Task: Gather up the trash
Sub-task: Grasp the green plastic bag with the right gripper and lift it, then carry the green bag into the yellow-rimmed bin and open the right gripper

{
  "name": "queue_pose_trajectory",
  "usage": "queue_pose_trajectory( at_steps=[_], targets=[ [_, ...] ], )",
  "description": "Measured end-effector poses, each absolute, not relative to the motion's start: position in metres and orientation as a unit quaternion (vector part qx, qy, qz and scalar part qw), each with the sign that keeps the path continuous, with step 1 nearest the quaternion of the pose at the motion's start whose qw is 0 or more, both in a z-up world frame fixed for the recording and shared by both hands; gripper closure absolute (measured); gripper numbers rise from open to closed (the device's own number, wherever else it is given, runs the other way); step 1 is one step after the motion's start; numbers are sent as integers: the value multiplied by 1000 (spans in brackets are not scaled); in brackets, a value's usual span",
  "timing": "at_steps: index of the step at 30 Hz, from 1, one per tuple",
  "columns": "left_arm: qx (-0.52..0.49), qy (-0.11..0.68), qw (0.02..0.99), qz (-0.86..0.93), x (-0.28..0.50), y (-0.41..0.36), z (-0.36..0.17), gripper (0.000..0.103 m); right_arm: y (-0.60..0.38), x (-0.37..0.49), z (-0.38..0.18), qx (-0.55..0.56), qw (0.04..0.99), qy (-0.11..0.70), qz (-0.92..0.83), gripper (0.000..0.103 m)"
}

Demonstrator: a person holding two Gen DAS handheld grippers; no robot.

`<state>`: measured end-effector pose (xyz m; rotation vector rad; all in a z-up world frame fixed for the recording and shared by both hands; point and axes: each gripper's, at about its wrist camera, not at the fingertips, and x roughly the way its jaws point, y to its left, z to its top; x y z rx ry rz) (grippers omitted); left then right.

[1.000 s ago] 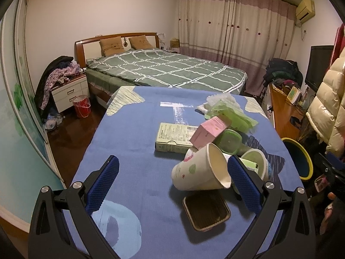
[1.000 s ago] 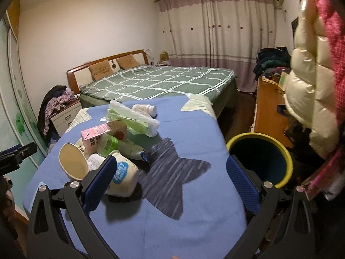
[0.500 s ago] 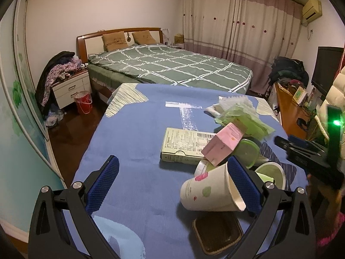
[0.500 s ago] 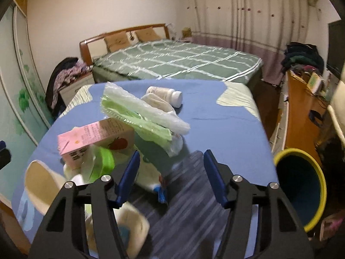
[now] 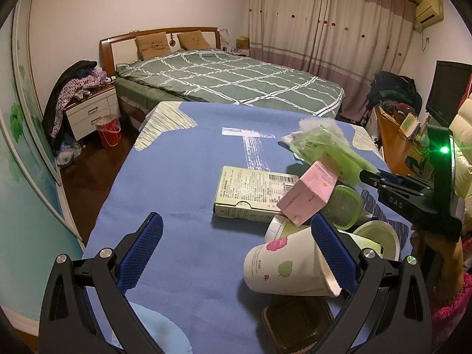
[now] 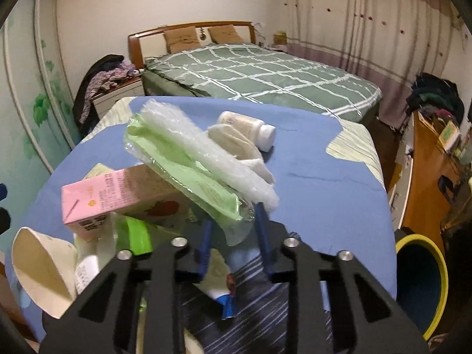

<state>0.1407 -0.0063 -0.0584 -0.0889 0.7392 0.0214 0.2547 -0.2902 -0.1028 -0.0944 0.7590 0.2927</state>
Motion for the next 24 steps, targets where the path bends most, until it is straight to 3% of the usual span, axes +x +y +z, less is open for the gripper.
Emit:
queue_pose_trajectory(
  at_steps=[7, 24],
  targets=[
    [-44, 365, 930, 5, 139, -9, -62, 4, -290, 236, -82, -31, 925, 339, 167, 93],
    [-40, 357, 933, -11, 121, -18, -56, 4, -322, 171, -7, 64, 945, 253, 199, 94]
  ],
)
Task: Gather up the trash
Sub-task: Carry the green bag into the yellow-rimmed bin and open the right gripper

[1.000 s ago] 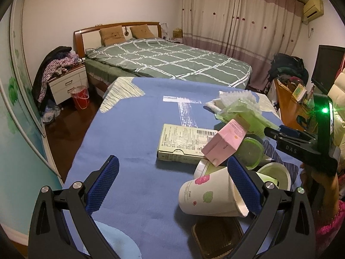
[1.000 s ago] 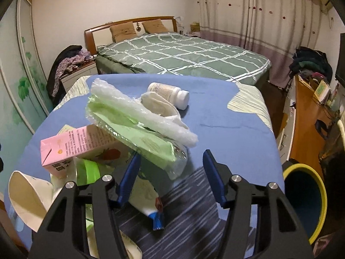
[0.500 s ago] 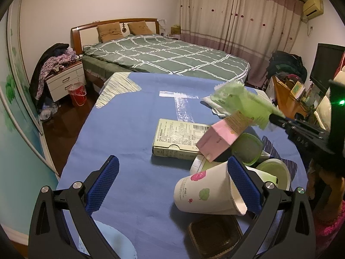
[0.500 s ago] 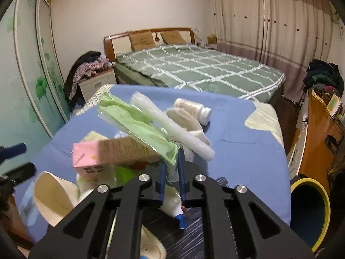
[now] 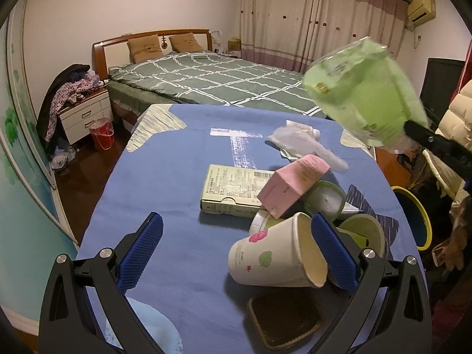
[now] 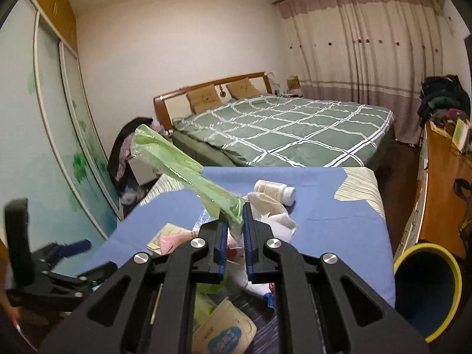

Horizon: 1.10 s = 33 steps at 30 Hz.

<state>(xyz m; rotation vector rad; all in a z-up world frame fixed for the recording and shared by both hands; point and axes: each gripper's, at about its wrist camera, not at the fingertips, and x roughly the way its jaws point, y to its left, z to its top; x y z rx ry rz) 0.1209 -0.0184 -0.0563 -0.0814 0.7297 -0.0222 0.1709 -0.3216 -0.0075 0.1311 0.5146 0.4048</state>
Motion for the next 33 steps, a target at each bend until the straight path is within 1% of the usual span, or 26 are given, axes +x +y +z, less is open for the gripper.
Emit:
queue_pose_trajectory(
  at_steps=[5, 9, 19, 23, 28, 30, 31, 33],
  targets=[
    [-36, 359, 933, -20, 120, -26, -58, 4, -346, 151, 0, 81, 952, 239, 171, 94],
    [-27, 361, 932, -23, 118, -33, -60, 4, -379, 143, -12, 98, 957, 245, 120, 94],
    [-19, 377, 926, 2, 129, -33, -75, 4, -509, 138, -85, 140, 937, 304, -100, 93],
    [-19, 381, 924, 15, 133, -31, -80, 4, -543, 144, -114, 152, 918, 331, -154, 93],
    [-19, 389, 921, 28, 139, -26, -87, 4, -566, 153, -144, 162, 898, 359, -196, 87],
    [-18, 390, 920, 32, 140, -24, -88, 4, -567, 154, -150, 172, 893, 363, -203, 76],
    [-18, 391, 920, 35, 141, -21, -89, 4, -566, 154, -152, 175, 892, 363, -205, 74],
    [-19, 391, 919, 40, 142, -17, -90, 4, -562, 151, -149, 173, 893, 357, -214, 65]
  ],
)
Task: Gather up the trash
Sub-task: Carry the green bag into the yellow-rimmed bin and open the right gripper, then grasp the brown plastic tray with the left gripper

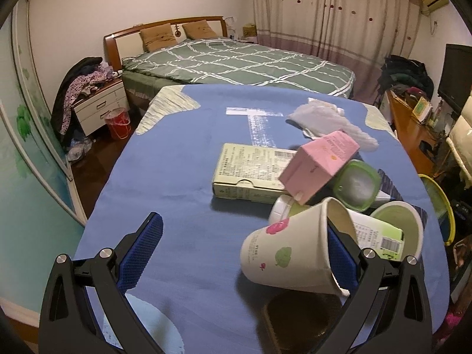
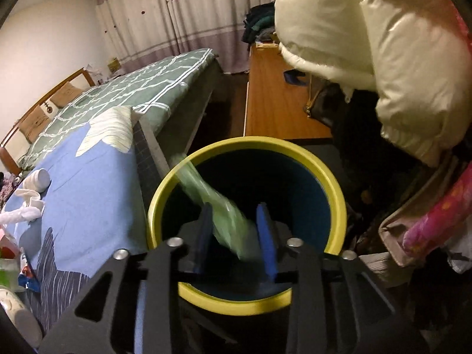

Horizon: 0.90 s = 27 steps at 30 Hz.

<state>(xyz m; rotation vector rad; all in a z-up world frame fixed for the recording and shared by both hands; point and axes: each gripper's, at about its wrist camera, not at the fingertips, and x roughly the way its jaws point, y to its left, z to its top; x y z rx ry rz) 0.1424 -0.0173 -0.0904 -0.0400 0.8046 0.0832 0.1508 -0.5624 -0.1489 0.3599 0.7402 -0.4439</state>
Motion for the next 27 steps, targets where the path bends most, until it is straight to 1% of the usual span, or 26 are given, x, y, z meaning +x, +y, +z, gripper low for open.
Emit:
queue_pose_trajectory(
  at_steps=[2, 9, 15, 19, 23, 27],
  targets=[
    [-24, 391, 919, 49, 144, -11, -92, 4, -560, 148, -143, 177, 894, 348, -217, 60],
    [-47, 388, 915, 96, 148, 24, -98, 4, -549, 148, -134, 174, 901, 340, -208, 52],
    [-68, 375, 916, 123, 147, 49, -92, 4, -542, 149, -134, 174, 903, 338, -198, 52],
    [-66, 364, 923, 107, 136, 47, -83, 4, -538, 149, -133, 171, 905, 336, -195, 52],
    [-57, 351, 933, 56, 113, 31, -69, 4, -536, 144, -134, 176, 906, 336, -190, 52],
    [-35, 349, 936, -33, 86, 5, -64, 4, -536, 139, -132, 177, 907, 332, -187, 51]
  ],
)
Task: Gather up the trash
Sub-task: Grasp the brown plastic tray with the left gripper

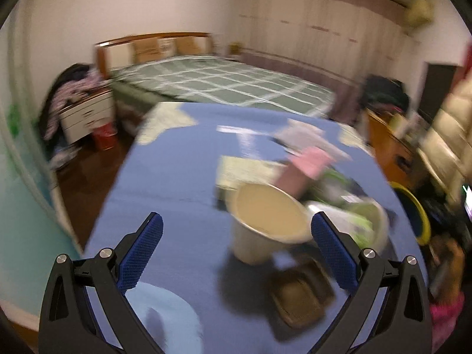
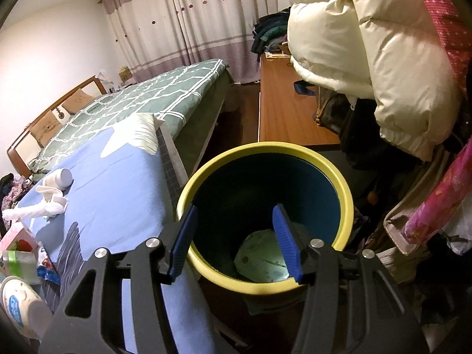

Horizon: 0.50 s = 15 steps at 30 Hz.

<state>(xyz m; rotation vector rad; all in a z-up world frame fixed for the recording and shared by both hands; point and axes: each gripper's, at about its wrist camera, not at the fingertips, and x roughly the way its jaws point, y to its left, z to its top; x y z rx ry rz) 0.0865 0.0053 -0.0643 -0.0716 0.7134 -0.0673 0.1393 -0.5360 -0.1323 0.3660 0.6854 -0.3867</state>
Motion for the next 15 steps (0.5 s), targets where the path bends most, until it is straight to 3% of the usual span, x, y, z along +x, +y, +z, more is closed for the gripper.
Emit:
queue_pose_trajectory(
  at_steps=[8, 15],
  targets=[
    [0, 431, 896, -107, 72, -51, -115, 4, -537, 135, -133, 186, 909, 329, -178, 49],
    [17, 448, 887, -111, 93, -66, -140, 4, -533, 134, -134, 186, 910, 330, -170, 49]
  ],
)
